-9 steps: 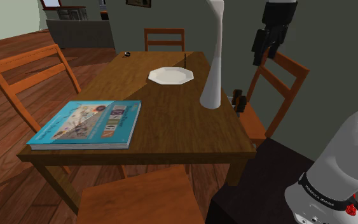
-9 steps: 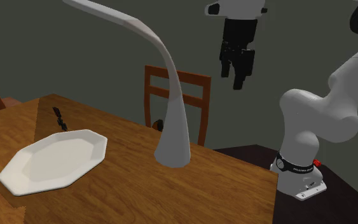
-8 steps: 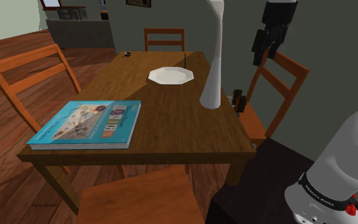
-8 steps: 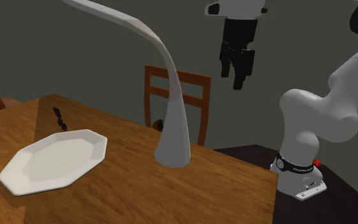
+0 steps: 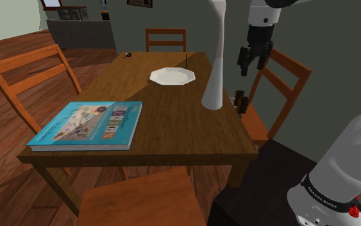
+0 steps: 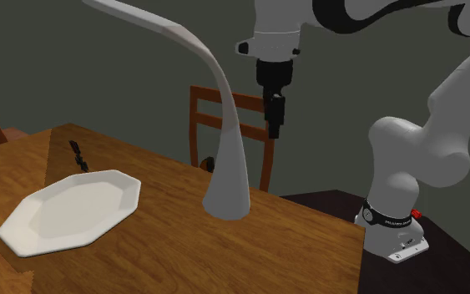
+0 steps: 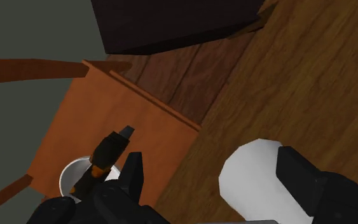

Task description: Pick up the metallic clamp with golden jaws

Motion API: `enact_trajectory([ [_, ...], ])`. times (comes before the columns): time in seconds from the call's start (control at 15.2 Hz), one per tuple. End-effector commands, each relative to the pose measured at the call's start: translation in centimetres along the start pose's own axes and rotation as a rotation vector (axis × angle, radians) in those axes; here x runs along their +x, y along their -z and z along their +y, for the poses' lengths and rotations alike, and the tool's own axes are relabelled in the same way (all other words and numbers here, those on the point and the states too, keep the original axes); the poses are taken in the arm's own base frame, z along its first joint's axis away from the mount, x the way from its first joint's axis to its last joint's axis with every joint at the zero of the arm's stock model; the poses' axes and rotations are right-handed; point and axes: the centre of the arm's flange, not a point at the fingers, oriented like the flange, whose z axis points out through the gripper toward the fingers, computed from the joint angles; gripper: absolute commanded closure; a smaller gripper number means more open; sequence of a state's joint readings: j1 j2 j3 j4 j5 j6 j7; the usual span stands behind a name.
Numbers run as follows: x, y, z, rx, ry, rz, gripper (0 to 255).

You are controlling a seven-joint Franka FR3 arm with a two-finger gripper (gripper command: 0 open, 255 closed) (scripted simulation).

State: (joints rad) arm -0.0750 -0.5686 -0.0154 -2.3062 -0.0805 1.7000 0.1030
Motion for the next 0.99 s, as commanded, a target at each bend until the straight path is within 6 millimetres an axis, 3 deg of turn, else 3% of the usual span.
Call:
enact_trajectory([
  [0.0, 1.8, -1.9, 0.9, -0.006, -0.041, -0.011, 0],
  [0.92, 12.7, -15.0, 9.4, -0.043, -0.326, -0.093, 0],
])
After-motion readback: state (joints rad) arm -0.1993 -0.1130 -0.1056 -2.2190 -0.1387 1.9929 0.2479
